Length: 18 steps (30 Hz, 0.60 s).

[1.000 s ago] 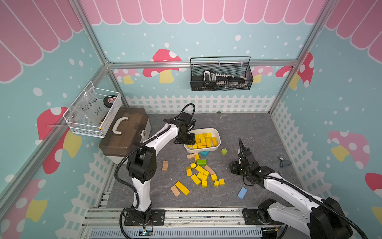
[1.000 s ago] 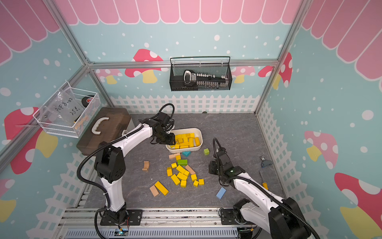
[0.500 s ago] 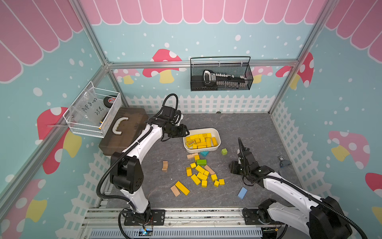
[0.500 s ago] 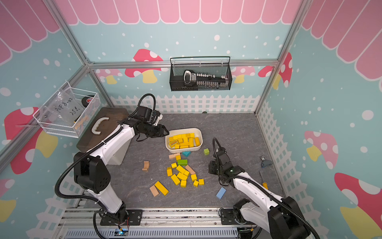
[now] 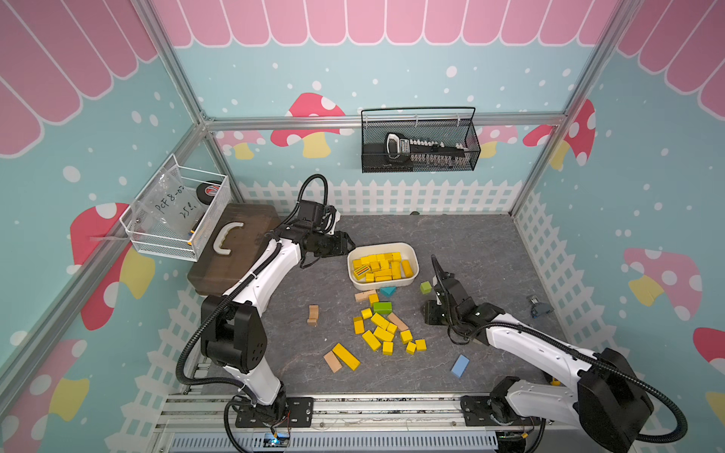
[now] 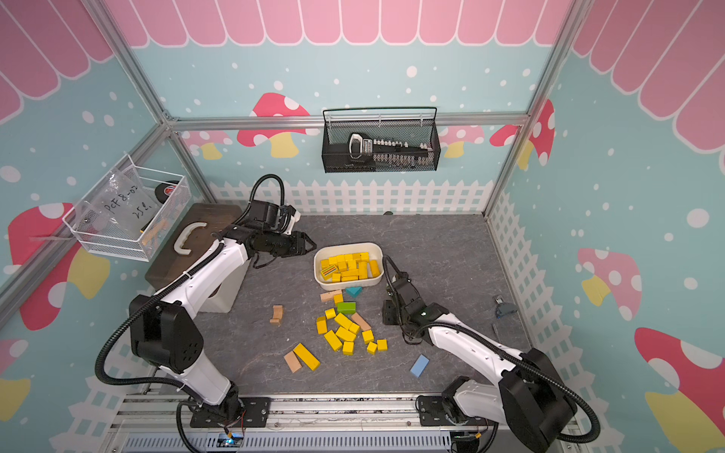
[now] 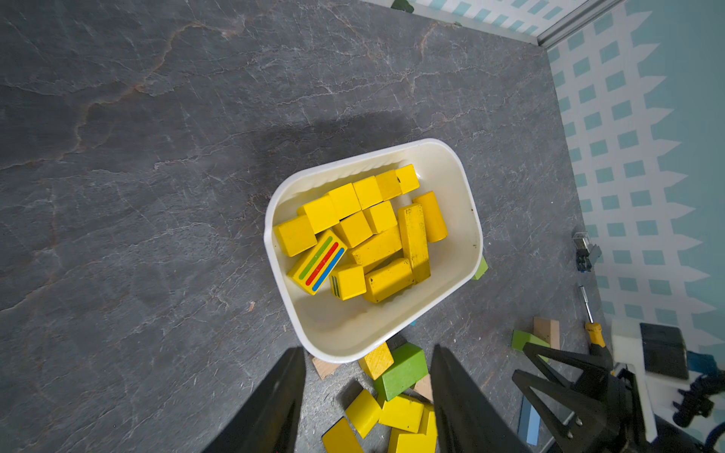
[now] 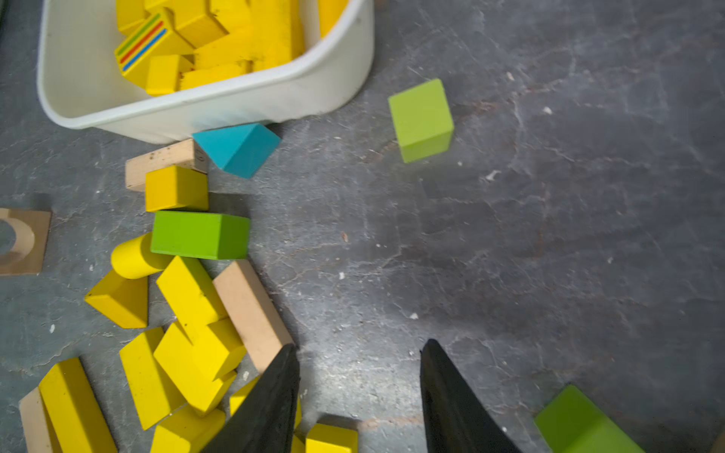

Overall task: Pick out the yellow building blocks
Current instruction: Place the building block in the storage box, then pick up the building block from the center of the board.

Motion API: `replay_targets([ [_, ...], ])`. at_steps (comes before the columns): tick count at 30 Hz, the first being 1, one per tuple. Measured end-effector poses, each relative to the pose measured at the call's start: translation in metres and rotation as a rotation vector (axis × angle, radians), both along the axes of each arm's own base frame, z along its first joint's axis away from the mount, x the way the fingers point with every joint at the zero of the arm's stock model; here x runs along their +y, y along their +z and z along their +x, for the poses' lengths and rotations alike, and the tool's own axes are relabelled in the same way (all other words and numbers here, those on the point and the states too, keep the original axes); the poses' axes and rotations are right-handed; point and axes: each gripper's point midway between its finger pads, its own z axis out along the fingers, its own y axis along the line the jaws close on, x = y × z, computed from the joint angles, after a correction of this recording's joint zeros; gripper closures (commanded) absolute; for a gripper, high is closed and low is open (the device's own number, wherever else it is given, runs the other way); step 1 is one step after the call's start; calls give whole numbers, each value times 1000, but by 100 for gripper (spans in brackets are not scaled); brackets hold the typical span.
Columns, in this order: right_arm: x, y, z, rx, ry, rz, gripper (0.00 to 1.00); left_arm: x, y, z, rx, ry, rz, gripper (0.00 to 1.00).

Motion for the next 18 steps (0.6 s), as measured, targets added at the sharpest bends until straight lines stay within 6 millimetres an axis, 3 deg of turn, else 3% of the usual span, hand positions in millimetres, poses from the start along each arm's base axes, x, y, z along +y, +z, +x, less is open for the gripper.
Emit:
replay_targets([
  [4,16,-2,-6,16,44,-18,51,7,-2,2,4,20,-3,44],
  [10,28,-17,-43,110,74,-53,50,11,-1,4,4,32,-5,43],
  [18,23,-33,-79,226,91,-92,50,17,1,8,8,53,-40,43],
])
